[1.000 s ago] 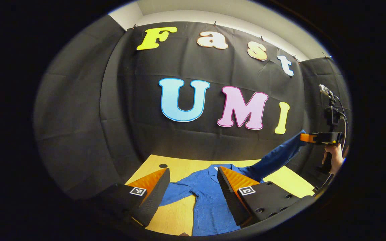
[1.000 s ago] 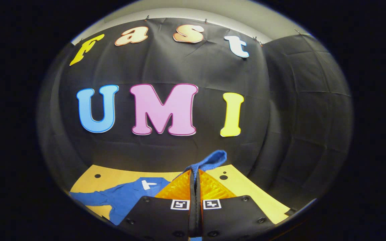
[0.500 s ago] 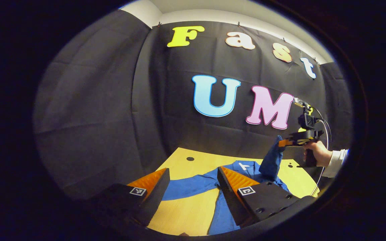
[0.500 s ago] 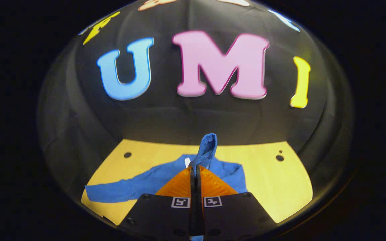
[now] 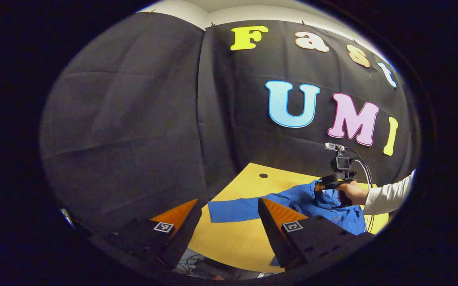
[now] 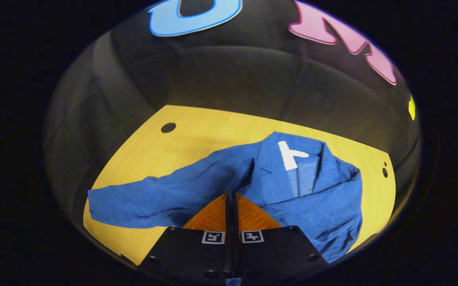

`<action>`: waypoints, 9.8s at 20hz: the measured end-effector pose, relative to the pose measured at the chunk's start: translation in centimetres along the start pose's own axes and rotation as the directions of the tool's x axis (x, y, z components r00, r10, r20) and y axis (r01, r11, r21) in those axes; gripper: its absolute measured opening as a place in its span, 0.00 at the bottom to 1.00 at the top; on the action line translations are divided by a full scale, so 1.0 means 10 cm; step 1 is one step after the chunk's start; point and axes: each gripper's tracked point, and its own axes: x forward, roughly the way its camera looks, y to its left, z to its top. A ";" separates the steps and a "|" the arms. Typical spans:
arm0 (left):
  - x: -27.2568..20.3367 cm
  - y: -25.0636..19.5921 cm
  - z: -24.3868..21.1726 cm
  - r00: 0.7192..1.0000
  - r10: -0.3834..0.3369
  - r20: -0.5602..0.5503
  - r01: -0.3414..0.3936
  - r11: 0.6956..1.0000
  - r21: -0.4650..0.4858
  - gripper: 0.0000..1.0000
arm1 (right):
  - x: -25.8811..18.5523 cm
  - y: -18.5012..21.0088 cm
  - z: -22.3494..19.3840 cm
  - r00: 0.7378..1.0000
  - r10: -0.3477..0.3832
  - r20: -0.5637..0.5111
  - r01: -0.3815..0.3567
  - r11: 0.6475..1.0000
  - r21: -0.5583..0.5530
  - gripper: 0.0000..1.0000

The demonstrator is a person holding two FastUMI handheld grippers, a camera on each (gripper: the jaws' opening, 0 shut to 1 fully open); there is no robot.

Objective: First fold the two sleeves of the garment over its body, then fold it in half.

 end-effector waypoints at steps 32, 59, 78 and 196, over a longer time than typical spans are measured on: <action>2.82 -0.01 -2.01 0.736 -0.023 -0.677 0.019 1.000 -0.014 0.53 | -2.72 -1.87 -0.37 0.973 0.071 0.220 -0.124 0.965 0.233 0.98; 2.07 -5.48 -0.12 0.474 -0.823 -0.313 0.823 0.541 -0.177 0.00 | -2.63 -2.98 -1.33 0.987 0.051 0.151 -0.112 0.896 0.430 0.97; 1.63 -4.95 -0.53 0.544 -0.550 -0.633 0.685 0.727 -0.044 0.85 | -2.20 -3.20 -1.99 0.990 0.139 -0.016 -0.122 0.911 0.394 0.98; -0.20 -2.76 2.33 0.836 -0.509 0.205 0.477 0.859 0.184 0.84 | -5.00 -1.55 -0.01 0.684 -0.163 0.711 0.130 0.986 0.102 0.97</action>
